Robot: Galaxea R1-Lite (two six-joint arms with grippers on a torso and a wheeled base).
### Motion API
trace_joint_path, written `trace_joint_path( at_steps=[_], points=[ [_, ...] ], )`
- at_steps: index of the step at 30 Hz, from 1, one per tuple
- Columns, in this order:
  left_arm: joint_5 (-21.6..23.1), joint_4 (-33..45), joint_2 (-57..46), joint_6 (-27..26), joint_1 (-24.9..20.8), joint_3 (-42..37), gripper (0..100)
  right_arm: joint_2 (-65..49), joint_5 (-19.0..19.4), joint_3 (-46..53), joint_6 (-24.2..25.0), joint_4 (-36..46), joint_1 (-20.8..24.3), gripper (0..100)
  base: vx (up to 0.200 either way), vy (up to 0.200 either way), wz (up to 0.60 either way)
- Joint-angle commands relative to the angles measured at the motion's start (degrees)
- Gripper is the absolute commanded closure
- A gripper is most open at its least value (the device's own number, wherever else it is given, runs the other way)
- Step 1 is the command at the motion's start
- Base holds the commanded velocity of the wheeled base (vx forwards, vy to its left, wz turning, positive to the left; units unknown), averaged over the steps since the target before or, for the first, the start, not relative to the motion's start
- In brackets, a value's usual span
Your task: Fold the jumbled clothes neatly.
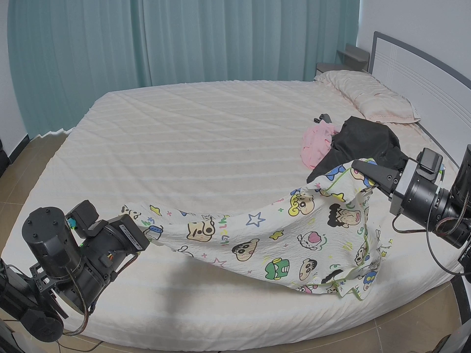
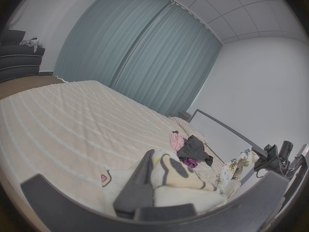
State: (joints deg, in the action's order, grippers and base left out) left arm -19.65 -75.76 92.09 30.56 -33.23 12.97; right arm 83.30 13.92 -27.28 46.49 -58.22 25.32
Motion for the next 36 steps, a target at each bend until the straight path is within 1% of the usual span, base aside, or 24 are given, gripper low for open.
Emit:
trace_joint_path(
  at_steps=[1,8,15,22,24,28,30,32,33,34,35,36],
  points=[
    [0.05,0.0,-0.15,0.02,0.01,-0.14,100,-0.42,-0.03,0.04,0.0,0.04,-0.01,100,0.0,0.0,0.0],
    [0.14,0.0,-0.07,0.2,0.01,0.12,100,-1.56,0.05,0.3,-0.18,0.21,-0.01,100,0.0,0.0,0.0],
    [0.23,0.09,-0.33,0.11,-0.52,-0.4,100,-4.02,0.67,1.44,-0.18,0.57,-0.01,100,-0.2,0.0,0.0],
    [0.14,0.09,-4.2,0.02,-3.16,-0.84,100,-10.44,2.51,3.99,-0.18,0.57,0.96,100,-0.2,0.0,0.0],
    [0.14,0.09,-6.66,0.11,-5.09,-1.02,100,-13.43,4.54,5.31,-0.18,0.57,0.87,100,-0.2,0.0,0.0],
    [0.05,0.09,-10.17,0.02,-7.64,-1.9,100,-16.59,5.85,6.01,-0.26,0.57,0.96,100,-0.2,0.0,0.0],
    [0.05,0.09,-10.96,0.02,-7.9,-1.98,100,-17.38,6.21,6.1,-0.26,0.57,0.87,100,-0.2,0.0,0.0],
    [-0.04,0.18,-13.69,-0.15,-7.99,-1.98,100,-20.98,8.23,6.36,-0.26,0.57,0.87,100,-0.2,0.0,0.0],
    [-0.04,0.18,-13.69,-0.15,-7.99,-1.98,100,-20.98,8.23,6.36,-0.26,0.57,0.87,100,0.0,0.0,0.0],
    [-0.04,0.18,-15.71,-0.68,-8.08,-1.98,100,-23.88,10.07,6.8,-0.26,0.57,0.87,100,0.0,0.0,0.0],
    [-0.04,0.18,-15.71,-0.68,-8.08,-1.98,100,-23.88,10.07,6.8,-0.26,0.57,0.87,100,0.0,0.0,0.0],
    [-0.04,0.44,-18.35,-2.35,-8.08,-1.98,100,-27.14,11.92,7.68,-0.35,0.21,0.87,100,0.0,0.0,0.0]
  ],
)
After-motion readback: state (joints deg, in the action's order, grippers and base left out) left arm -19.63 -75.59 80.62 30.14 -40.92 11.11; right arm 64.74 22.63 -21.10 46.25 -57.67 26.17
